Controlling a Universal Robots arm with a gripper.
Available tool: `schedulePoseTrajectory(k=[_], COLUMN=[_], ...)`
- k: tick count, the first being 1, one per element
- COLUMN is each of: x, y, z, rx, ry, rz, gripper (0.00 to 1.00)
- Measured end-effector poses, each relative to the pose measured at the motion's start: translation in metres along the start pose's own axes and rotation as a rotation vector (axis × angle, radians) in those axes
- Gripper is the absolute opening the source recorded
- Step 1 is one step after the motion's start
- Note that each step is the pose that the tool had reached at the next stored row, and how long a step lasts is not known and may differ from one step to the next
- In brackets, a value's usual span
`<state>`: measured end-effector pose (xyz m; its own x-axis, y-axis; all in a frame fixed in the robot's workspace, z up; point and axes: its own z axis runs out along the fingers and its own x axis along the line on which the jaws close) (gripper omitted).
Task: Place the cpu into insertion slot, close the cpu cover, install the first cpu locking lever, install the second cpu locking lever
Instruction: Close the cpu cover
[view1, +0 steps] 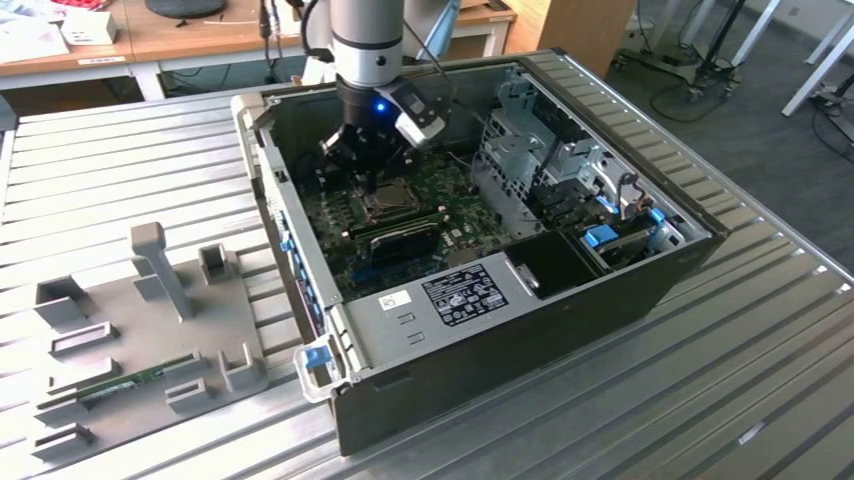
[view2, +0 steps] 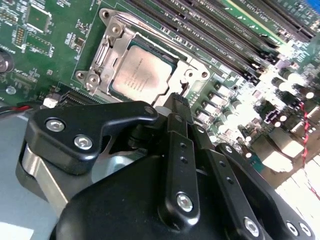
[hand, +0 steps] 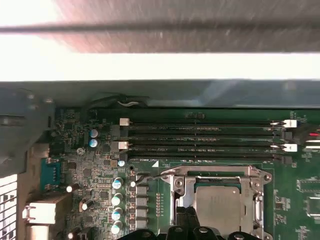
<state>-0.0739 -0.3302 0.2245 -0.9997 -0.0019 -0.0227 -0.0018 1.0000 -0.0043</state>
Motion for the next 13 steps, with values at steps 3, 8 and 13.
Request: schedulePoseTrajectory(k=[3,8,13], x=[-0.0001,-0.0006,-0.011], y=[0.0,0.0,0.0], z=[-0.0038,-0.0041,-0.0038], rx=[0.0,0.0001,0.0], ry=[0.0,0.0001,0.0], rz=[0.0,0.0,0.0], gripper=[0.1,0.1,0.1])
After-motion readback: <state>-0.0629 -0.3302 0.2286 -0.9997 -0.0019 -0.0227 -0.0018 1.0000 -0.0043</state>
